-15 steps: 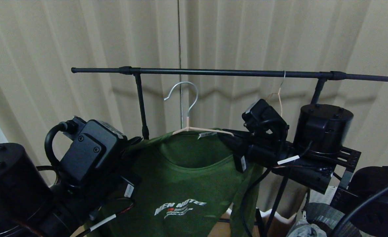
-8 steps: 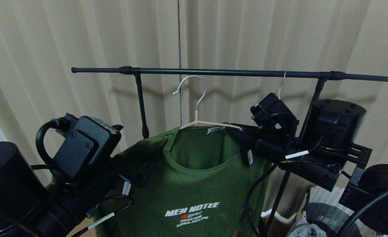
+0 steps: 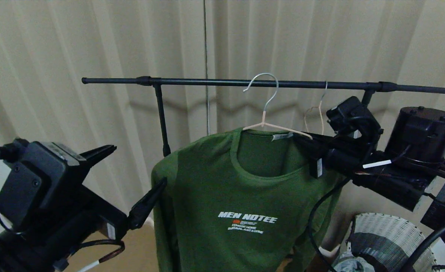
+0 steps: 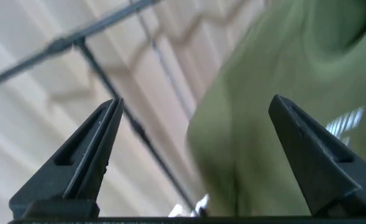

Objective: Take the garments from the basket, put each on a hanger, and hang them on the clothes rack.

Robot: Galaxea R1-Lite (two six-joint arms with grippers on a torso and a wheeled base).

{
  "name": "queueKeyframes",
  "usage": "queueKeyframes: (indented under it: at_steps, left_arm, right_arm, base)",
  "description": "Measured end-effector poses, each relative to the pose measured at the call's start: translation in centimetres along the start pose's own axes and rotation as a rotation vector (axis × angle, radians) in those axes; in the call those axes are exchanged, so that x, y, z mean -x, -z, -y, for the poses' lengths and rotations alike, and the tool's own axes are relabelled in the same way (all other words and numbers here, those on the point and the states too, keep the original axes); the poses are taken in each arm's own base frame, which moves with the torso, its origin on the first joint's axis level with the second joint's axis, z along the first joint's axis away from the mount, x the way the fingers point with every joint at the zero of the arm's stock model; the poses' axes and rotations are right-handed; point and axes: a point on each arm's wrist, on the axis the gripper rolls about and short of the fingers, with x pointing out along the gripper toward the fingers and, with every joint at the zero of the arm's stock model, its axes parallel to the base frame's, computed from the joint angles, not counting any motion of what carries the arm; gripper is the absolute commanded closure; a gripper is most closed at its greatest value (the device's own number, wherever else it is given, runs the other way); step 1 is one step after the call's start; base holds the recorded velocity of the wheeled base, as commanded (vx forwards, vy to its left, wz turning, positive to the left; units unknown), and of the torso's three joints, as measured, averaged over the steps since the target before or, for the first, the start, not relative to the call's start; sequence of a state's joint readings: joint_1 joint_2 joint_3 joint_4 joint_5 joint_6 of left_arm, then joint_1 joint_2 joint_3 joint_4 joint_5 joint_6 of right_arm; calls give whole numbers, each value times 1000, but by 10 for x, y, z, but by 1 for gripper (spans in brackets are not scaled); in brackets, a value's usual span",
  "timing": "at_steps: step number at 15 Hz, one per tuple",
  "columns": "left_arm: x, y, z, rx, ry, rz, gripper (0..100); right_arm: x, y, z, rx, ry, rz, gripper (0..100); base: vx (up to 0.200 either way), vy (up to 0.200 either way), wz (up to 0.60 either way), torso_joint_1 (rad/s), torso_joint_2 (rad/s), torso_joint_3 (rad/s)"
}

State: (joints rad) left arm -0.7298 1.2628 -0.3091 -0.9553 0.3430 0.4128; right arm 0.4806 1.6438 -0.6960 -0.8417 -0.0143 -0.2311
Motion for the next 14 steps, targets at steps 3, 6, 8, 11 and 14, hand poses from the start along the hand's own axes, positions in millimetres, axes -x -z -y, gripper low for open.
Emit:
queueKeyframes:
  at_steps: [3,6,8,11,14]
  left_arm:
    - [9,29,-7,2,-42,-109,0]
    - [6,43,-10,42,-40,-168,0]
    - [-1,50,-8,54,-22,-204,0]
    - [-9,53,-4,88,58,-190,0]
    - [-12,57,-2,94,79,-195,100]
  right_arm:
    - [12,-3,4,-3,11,17,100]
    - [20,-7,4,-3,7,39,100]
    - [25,-6,1,-4,-4,41,100]
    - [29,-6,-3,-3,-25,44,100]
    - [31,-6,-7,-2,-37,45,100]
  base:
    - [0,0,0,0,0,0]
    - [0,0,0,0,0,0]
    - [0,0,0,0,0,0]
    - [0,0,0,0,0,0]
    - [0,0,0,0,0,0]
